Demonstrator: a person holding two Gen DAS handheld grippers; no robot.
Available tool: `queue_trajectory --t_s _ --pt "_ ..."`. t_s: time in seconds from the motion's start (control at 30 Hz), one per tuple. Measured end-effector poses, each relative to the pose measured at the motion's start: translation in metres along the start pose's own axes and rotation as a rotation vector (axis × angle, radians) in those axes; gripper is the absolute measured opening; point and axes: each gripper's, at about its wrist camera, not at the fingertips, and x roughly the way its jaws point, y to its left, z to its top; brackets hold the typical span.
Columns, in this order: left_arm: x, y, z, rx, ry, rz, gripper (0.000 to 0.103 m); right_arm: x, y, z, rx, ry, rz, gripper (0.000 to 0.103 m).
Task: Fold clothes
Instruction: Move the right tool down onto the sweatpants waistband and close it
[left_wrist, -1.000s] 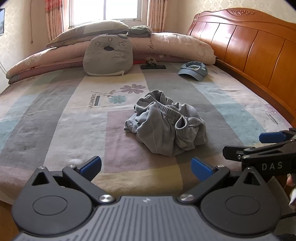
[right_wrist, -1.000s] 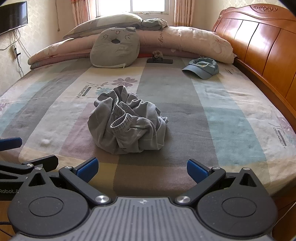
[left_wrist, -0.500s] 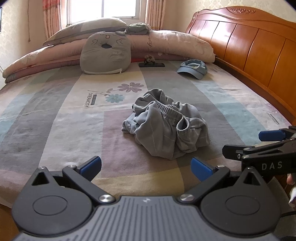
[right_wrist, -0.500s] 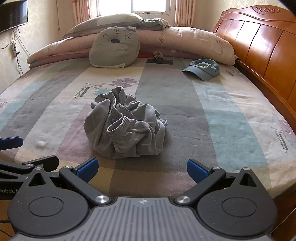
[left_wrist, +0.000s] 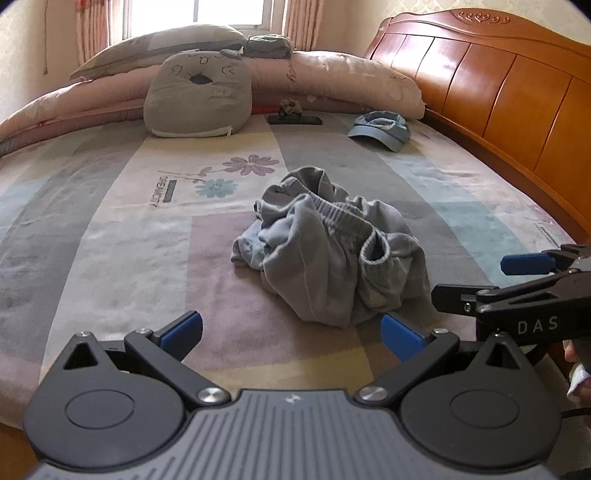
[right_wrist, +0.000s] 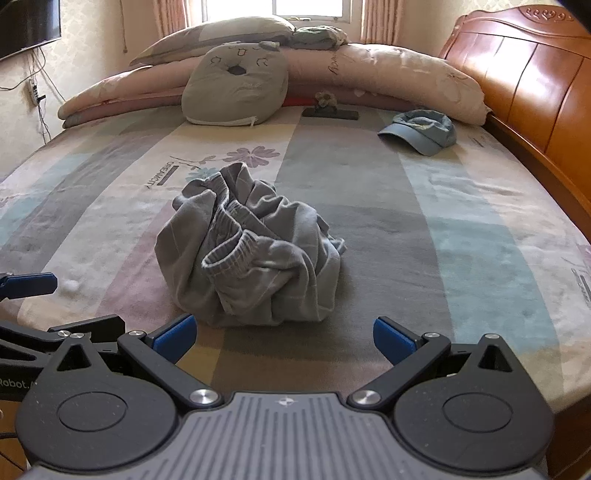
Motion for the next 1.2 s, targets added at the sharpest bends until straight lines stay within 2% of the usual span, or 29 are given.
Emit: queue_trajectory --t_s 0.3,0.53,0.7,0.83,0.93,1.2 --pt "0.027 0.012 0.017 -0.015 -0.006 0.004 0.102 0.025 0.003 0.023 -0.089 -0.065 -0.004 0.103" --pt "0.049 0.015 0.025 -0.013 0.022 -0.004 0.102 0.051 -0.008 0.029 -0.066 -0.033 0.045 0.103" --pt "0.058 0.018 0.025 -0.019 -0.015 -0.058 0.102 0.061 -0.017 0.029 -0.041 -0.048 0.071 0.103" --pt "0.061 0.017 0.026 -0.008 -0.030 -0.104 0.102 0.064 -0.029 0.028 -0.021 -0.073 0.135 0.103" --pt "0.061 0.012 0.028 0.026 -0.027 -0.059 0.102 0.063 -0.032 0.028 -0.031 -0.065 0.147 0.103" --pt "0.062 0.015 0.031 0.053 0.014 -0.032 0.102 0.054 -0.026 0.028 -0.066 -0.053 0.199 0.103"
